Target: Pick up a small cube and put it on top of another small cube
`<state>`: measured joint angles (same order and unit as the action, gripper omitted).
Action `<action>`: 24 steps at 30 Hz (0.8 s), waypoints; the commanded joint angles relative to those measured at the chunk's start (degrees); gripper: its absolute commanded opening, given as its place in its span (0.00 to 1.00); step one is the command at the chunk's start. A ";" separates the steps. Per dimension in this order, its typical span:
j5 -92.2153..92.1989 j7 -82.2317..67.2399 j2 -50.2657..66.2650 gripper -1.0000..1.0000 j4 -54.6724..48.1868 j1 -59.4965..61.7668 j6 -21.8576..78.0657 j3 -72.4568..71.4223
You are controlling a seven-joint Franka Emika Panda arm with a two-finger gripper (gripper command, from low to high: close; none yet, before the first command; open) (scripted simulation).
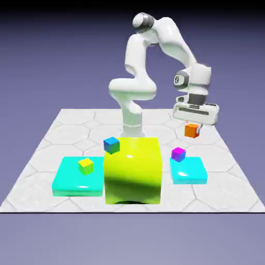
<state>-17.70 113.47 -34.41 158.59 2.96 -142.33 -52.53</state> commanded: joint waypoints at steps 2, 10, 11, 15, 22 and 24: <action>0.90 -1.46 0.41 0.00 1.92 -4.16 -0.37 3.42; 4.31 -7.42 2.07 0.00 9.61 -20.77 -2.09 17.10; 4.74 -8.17 2.28 0.00 10.57 -22.84 -2.31 18.80; 7.08 -6.88 6.53 0.00 11.38 -20.58 -6.98 17.01; 13.30 -2.10 18.58 1.00 12.38 -11.08 -20.24 9.39; 12.23 -2.92 16.51 1.00 12.21 -12.71 -17.96 10.70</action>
